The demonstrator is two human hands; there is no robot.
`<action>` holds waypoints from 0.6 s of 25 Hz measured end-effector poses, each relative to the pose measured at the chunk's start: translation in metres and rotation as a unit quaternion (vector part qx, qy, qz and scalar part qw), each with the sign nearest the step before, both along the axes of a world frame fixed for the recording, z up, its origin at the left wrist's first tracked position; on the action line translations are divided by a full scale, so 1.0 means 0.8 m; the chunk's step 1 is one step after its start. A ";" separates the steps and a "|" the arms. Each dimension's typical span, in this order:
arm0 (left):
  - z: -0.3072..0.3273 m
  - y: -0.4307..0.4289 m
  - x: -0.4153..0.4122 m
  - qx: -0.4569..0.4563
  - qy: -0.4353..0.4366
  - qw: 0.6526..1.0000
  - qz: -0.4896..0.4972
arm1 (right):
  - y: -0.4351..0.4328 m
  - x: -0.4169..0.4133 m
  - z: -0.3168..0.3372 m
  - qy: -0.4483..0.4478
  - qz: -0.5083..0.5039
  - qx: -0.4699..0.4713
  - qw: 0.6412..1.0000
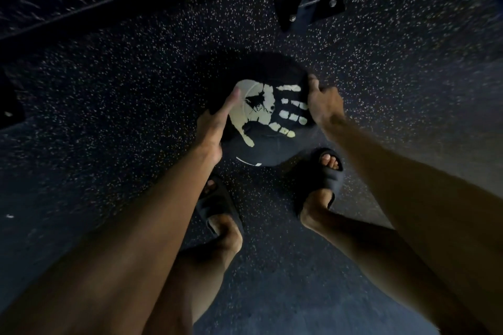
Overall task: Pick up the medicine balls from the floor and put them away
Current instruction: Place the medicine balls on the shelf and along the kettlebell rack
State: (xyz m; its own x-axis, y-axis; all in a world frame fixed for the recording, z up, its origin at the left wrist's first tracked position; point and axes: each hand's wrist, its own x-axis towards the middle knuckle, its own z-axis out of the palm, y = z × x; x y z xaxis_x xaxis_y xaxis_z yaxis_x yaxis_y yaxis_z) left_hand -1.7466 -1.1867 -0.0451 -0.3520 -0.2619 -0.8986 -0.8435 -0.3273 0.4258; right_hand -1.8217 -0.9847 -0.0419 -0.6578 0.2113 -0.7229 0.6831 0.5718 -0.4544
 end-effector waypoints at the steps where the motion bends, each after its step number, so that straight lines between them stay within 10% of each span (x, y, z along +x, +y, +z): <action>1: 0.019 -0.001 0.009 0.003 -0.003 1.000 0.003 | 0.000 0.009 0.023 -0.003 0.009 0.010 1.000; 15: 0.612 -0.057 0.090 -0.079 0.178 0.980 -0.029 | -0.046 0.127 0.626 0.198 0.018 0.057 0.978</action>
State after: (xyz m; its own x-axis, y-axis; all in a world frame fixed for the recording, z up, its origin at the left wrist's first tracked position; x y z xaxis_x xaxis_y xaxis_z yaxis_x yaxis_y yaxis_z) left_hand -1.6743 -1.2319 0.4448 -0.6546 -0.3583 -0.6656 -0.6477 -0.1881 0.7383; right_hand -1.7201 -1.0211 0.4589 -0.8898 0.2466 -0.3840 0.4452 0.6543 -0.6113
